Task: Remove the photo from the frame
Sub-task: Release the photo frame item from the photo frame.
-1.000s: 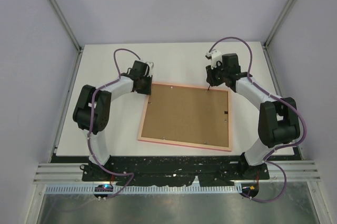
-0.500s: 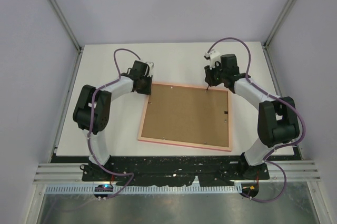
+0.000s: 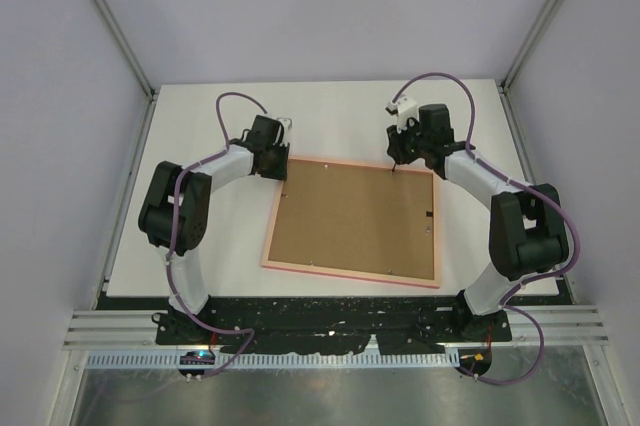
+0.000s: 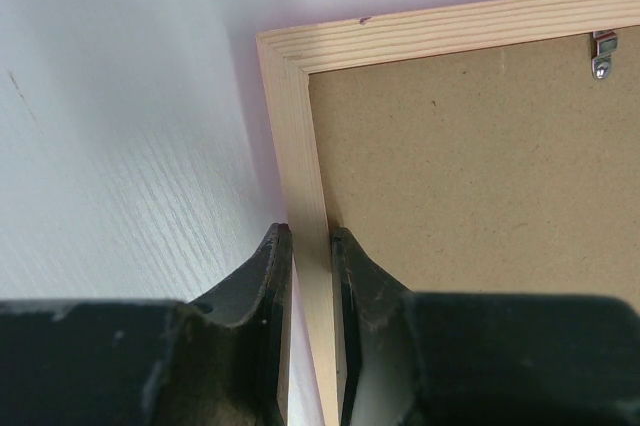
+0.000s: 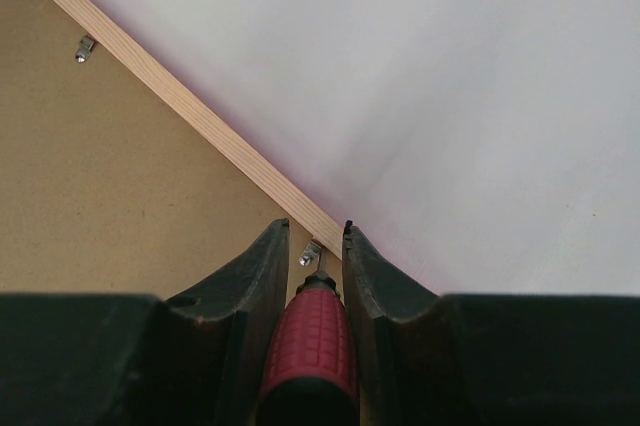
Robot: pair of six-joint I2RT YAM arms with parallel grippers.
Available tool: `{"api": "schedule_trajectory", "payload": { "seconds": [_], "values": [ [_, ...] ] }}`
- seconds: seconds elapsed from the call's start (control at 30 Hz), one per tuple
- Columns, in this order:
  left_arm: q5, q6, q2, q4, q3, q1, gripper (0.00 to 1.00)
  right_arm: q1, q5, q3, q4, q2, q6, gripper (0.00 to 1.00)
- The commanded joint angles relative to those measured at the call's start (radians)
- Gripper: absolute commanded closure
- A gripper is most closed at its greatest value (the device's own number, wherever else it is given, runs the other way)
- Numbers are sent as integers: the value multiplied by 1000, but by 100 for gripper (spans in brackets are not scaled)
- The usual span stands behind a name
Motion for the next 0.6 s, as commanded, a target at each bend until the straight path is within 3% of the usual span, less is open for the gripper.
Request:
{"api": "schedule_trajectory", "payload": {
  "seconds": [0.0, 0.57],
  "values": [
    [-14, 32, -8, -6, 1, -15, 89, 13, -95, -24, 25, -26, -7, 92],
    [-14, 32, -4, -10, 4, -13, 90, 13, -171, -44, 31, -44, -24, 92]
  ]
}}
